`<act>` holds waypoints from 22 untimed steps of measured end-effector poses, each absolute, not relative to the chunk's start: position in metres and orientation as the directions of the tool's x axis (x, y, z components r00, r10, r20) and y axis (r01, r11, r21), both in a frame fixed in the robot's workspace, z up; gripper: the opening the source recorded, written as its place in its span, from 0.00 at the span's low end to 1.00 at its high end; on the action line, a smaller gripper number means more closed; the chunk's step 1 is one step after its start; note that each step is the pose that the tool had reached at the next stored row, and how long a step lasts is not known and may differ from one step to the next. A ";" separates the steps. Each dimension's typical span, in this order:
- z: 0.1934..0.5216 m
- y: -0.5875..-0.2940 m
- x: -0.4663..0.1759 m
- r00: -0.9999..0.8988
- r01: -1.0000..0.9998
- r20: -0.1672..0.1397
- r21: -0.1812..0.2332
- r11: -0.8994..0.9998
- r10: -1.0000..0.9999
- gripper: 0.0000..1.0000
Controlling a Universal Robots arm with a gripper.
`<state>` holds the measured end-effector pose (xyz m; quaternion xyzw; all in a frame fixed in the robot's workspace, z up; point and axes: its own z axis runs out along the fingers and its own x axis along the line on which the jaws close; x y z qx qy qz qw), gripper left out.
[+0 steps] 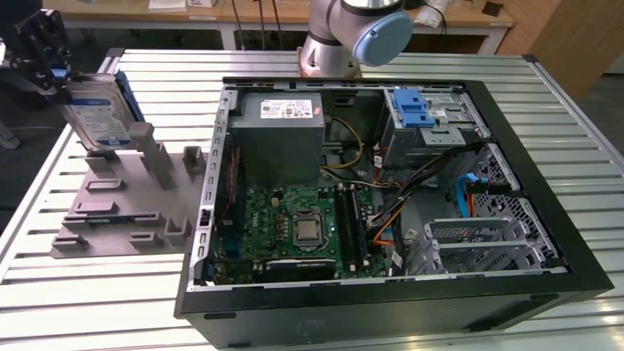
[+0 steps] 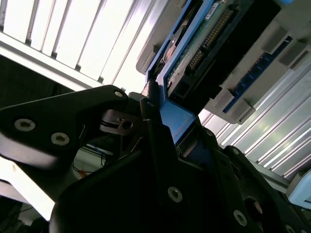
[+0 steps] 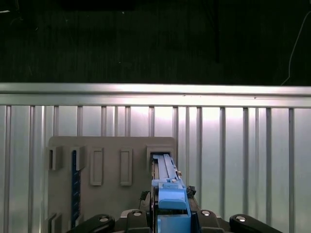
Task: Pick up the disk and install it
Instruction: 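Pick up the disk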
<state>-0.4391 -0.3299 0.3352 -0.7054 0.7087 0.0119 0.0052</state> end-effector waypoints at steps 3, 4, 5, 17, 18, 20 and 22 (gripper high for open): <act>0.338 -0.330 -0.439 -0.005 -1.000 -0.024 0.009 0.005 -1.000 0.36; 0.339 -0.330 -0.439 -0.005 -1.000 -0.024 0.009 0.005 -1.000 0.36; 0.340 -0.330 -0.439 -0.005 -1.000 -0.024 0.009 0.005 -1.000 0.36; 0.348 -0.330 -0.439 -0.005 -1.000 -0.024 0.009 0.005 -1.000 0.36; 0.349 -0.330 -0.439 -0.005 -1.000 -0.024 0.009 0.005 -1.000 0.36; 0.350 -0.330 -0.439 -0.005 -1.000 -0.024 0.009 0.005 -1.000 0.36; 0.351 -0.330 -0.439 -0.005 -1.000 -0.024 0.009 0.005 -1.000 0.36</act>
